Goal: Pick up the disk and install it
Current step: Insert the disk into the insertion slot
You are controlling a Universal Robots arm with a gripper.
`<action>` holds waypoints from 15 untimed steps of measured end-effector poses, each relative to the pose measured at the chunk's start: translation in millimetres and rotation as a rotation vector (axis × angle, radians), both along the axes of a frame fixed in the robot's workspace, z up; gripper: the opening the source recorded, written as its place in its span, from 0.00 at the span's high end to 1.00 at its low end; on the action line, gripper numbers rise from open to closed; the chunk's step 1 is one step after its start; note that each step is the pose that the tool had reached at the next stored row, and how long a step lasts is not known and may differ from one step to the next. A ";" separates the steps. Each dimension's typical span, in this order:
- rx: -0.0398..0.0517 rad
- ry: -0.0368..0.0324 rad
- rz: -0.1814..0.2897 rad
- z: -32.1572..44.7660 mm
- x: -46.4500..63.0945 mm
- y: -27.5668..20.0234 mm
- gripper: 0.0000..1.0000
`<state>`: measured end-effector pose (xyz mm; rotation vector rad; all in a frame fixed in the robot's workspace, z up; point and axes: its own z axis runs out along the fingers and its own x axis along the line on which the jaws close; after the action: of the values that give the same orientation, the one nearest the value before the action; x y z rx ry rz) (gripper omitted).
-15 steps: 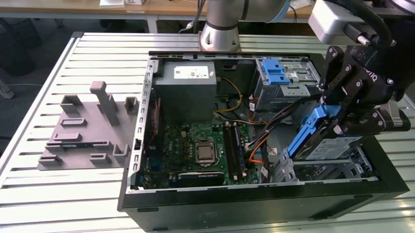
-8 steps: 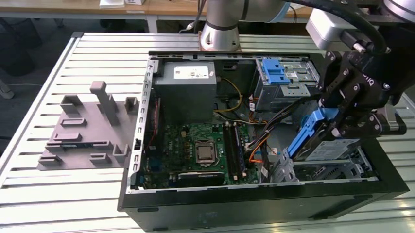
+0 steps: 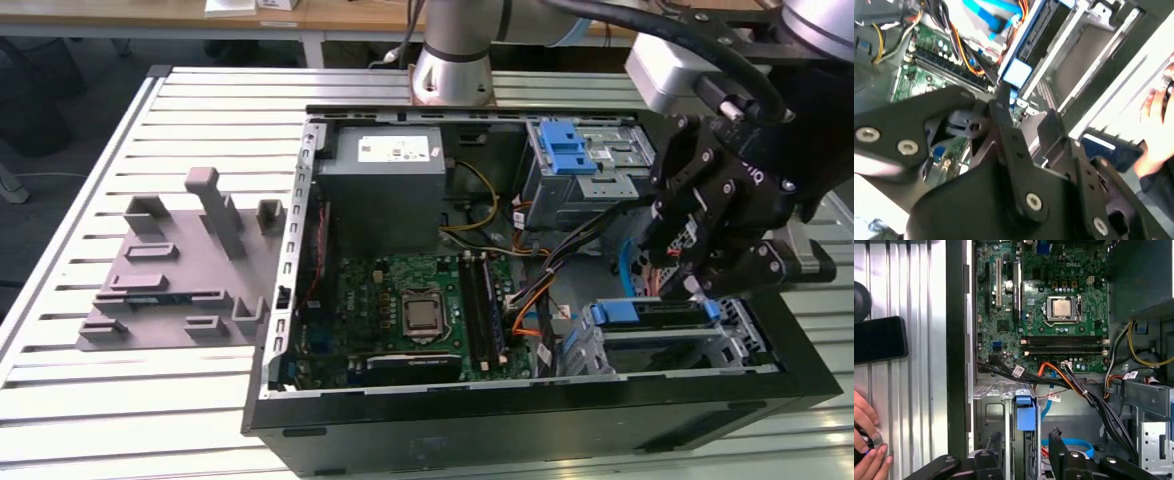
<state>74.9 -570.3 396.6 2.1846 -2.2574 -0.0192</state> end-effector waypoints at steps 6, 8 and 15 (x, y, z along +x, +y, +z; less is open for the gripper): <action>0.0001 0.0000 0.000 -2.8 0.0 0.0 0.64; 0.0001 -0.0001 0.000 -3.7 0.1 0.0 0.70; 0.0000 0.0000 0.000 -7.9 0.4 0.0 0.89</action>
<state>75.3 -570.4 388.8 2.1847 -2.2574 -0.0192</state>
